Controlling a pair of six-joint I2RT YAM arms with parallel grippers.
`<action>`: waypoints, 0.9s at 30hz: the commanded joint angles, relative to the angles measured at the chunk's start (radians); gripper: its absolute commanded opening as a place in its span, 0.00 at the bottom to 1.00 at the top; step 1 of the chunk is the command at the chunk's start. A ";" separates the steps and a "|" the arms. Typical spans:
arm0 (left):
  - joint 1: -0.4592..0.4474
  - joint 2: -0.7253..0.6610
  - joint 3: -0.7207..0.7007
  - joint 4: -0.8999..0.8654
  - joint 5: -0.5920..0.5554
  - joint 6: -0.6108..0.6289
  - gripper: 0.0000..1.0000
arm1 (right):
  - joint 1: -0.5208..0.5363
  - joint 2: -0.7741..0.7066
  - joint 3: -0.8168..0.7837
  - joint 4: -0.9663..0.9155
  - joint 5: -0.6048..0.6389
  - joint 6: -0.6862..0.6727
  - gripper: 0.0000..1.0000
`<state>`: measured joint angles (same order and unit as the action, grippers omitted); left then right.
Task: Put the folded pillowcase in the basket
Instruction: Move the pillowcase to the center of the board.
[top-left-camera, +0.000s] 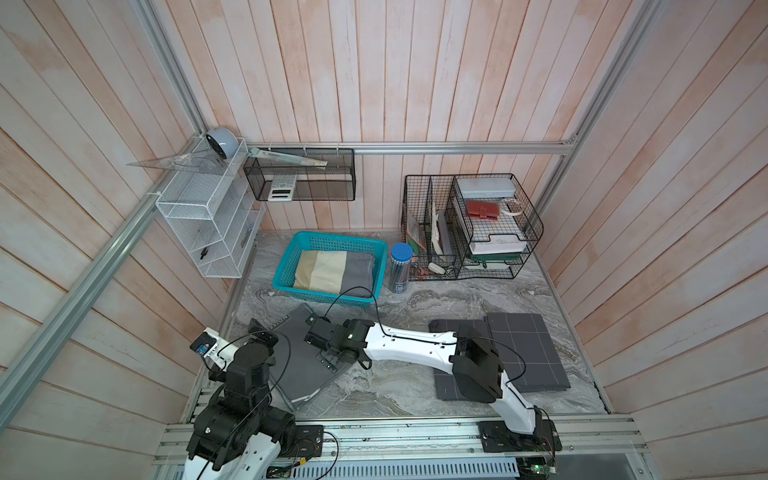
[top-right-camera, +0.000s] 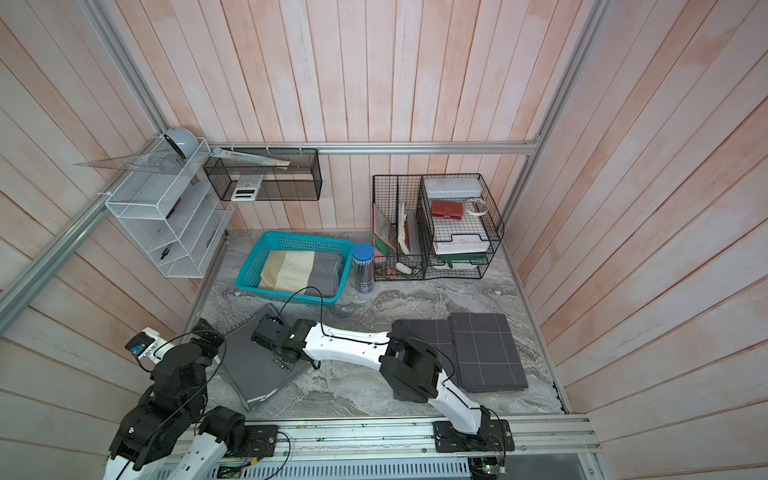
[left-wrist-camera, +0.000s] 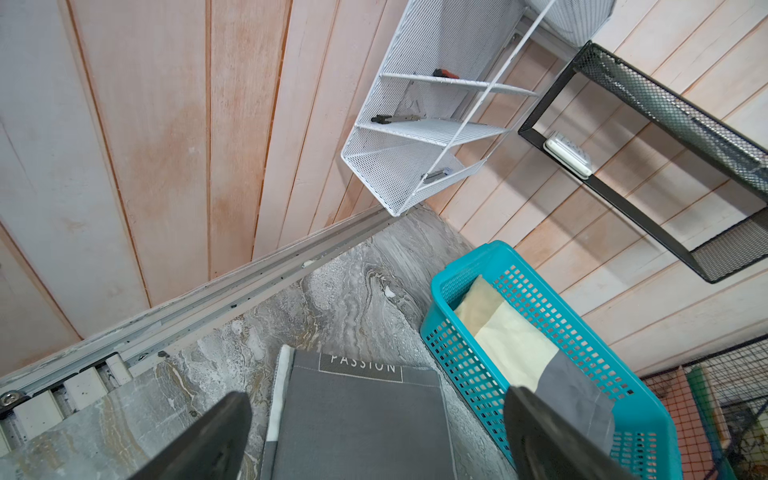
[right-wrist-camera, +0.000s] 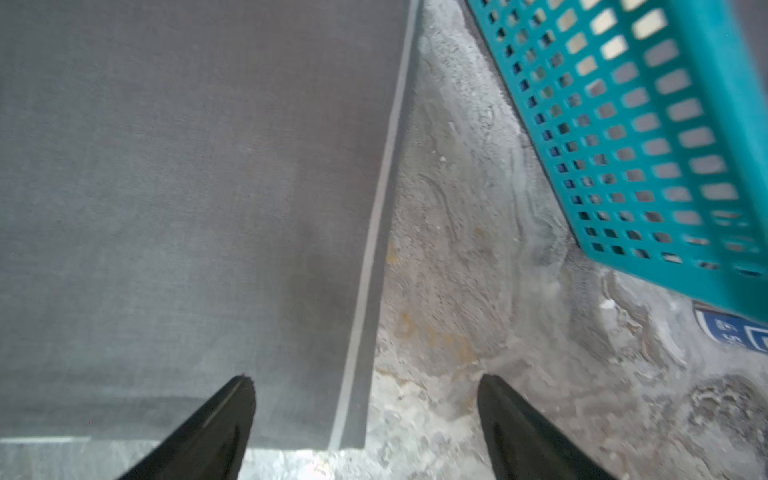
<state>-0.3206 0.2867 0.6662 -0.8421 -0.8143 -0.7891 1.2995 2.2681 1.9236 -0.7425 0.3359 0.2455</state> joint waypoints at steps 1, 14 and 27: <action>0.003 -0.008 0.010 -0.014 -0.017 0.004 1.00 | 0.007 0.050 0.016 -0.091 0.006 -0.025 0.91; 0.003 0.177 0.010 0.022 0.044 0.026 1.00 | -0.113 -0.248 -0.521 0.115 0.018 0.089 0.91; 0.004 0.657 0.018 0.149 0.370 0.050 1.00 | -0.253 -0.485 -0.739 0.280 -0.148 0.122 0.89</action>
<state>-0.3206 0.9207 0.6777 -0.7368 -0.5476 -0.7521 1.0279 1.8259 1.1908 -0.5278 0.2672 0.3477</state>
